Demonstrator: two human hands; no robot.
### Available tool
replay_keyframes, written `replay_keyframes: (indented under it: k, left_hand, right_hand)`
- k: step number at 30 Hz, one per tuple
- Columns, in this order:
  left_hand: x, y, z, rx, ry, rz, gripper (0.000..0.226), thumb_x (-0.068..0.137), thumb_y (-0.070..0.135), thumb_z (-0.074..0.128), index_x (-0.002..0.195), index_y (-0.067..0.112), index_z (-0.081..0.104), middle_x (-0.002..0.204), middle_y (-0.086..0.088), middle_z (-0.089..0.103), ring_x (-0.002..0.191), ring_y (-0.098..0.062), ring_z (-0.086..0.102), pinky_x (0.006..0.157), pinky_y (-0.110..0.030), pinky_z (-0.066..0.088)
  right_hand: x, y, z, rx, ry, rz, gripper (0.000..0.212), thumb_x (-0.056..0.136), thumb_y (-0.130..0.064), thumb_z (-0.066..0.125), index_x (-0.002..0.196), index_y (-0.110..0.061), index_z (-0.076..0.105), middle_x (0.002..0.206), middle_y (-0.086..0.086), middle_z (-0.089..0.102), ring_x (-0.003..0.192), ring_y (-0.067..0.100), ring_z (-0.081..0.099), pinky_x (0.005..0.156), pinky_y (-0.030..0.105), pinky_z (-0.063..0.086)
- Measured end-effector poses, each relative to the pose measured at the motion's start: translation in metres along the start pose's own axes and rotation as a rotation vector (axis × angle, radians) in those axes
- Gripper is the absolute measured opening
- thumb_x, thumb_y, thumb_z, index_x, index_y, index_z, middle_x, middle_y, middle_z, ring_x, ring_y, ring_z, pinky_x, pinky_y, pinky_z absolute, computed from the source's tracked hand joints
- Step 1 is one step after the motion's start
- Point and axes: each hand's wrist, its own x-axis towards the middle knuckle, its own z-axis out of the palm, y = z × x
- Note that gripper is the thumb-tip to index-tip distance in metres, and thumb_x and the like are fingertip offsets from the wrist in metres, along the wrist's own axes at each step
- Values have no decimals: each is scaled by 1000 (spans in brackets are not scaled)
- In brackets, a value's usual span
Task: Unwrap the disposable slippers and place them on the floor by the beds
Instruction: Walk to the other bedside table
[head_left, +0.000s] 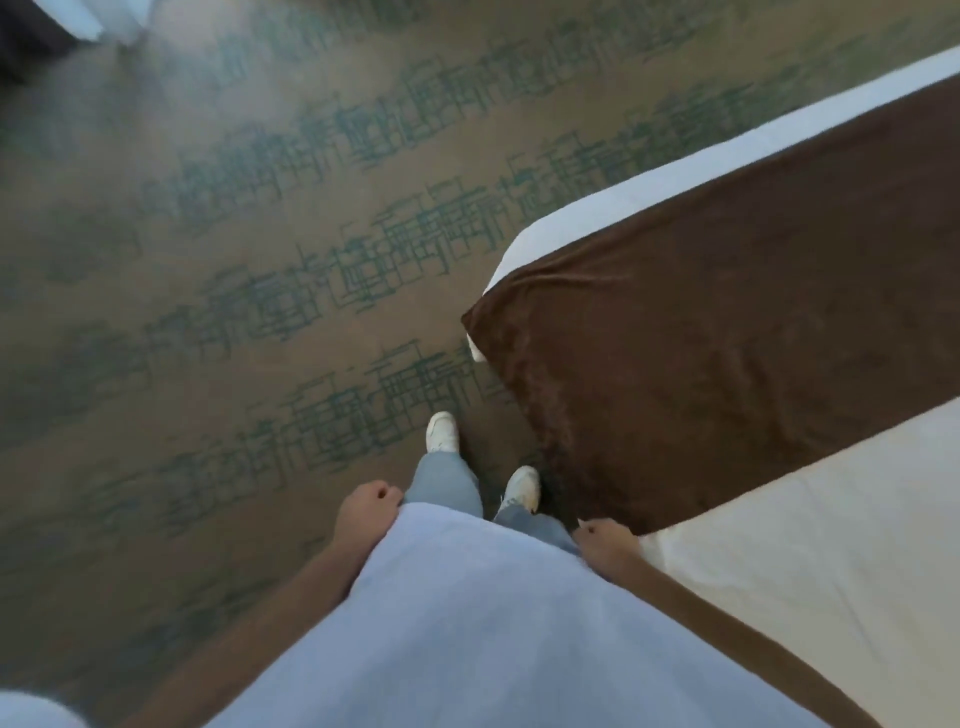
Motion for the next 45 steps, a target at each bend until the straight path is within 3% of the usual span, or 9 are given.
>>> replay_keyframes:
  k: [5, 13, 20, 25, 28, 31, 35, 41, 45]
  left_hand:
    - [-16, -43, -3, -169, 20, -158, 42, 97, 22, 52, 57, 14, 41, 59, -5, 48, 60, -21, 40, 56, -34, 25]
    - [19, -48, -55, -248, -22, -268, 36, 95, 21, 52, 61, 13, 43, 60, -7, 43, 59, -20, 36, 55, -33, 21]
    - [130, 53, -171, -113, -74, -57, 39, 100, 26, 50, 67, 8, 58, 67, -11, 57, 66, -23, 52, 61, -31, 36]
    - [208, 166, -254, -249, -1, 59, 39, 101, 29, 52, 65, 15, 46, 56, -5, 43, 49, -19, 42, 55, -29, 34]
    - [245, 210, -289, -195, 22, 77, 37, 101, 32, 52, 69, 14, 50, 61, -8, 46, 56, -19, 44, 58, -31, 30]
    - [263, 233, -314, -113, 53, 60, 38, 101, 30, 52, 65, 15, 49, 60, -9, 47, 56, -19, 43, 55, -32, 24]
    - [270, 239, -339, -67, 49, -32, 38, 99, 22, 53, 62, 13, 53, 62, -9, 50, 66, -20, 43, 59, -33, 27]
    - [290, 237, -363, -69, -51, -162, 44, 96, 10, 50, 52, 13, 42, 57, -6, 47, 64, -18, 38, 58, -32, 25]
    - [331, 289, -407, -77, -107, -148, 27, 103, 20, 49, 79, 12, 60, 84, -10, 61, 86, -19, 52, 76, -28, 40]
  right_hand:
    - [36, -119, -56, 189, -9, -6, 27, 99, -31, 54, 84, -11, 66, 68, 6, 62, 58, 20, 59, 53, 28, 48]
    - [54, -331, -127, 96, 136, -328, 42, 94, -32, 52, 61, -10, 65, 59, 11, 62, 55, 26, 61, 62, 36, 55]
    - [74, -342, -128, -152, 120, -269, 36, 101, -26, 42, 103, -7, 73, 115, 16, 71, 110, 36, 63, 95, 39, 47]
    - [70, -305, -139, 80, 68, 179, 44, 98, -34, 48, 118, -1, 70, 125, 20, 67, 115, 35, 62, 82, 30, 42]
    - [90, -330, -177, 179, 19, 200, 46, 100, -35, 48, 125, -1, 65, 128, 20, 65, 121, 36, 61, 88, 37, 48]
    - [122, -385, -221, 198, 56, 115, 45, 99, -36, 48, 122, -2, 68, 124, 19, 68, 112, 35, 64, 91, 35, 49]
    - [155, -482, -293, 316, 96, 12, 41, 97, -37, 51, 105, -1, 69, 99, 17, 71, 75, 27, 60, 79, 36, 49]
    - [169, -604, -400, 485, 182, -163, 40, 96, -42, 55, 67, -15, 50, 60, 3, 48, 59, 23, 46, 69, 36, 39]
    - [183, -626, -433, 497, 197, -124, 40, 96, -41, 56, 65, -16, 48, 61, 4, 49, 56, 21, 47, 67, 35, 38]
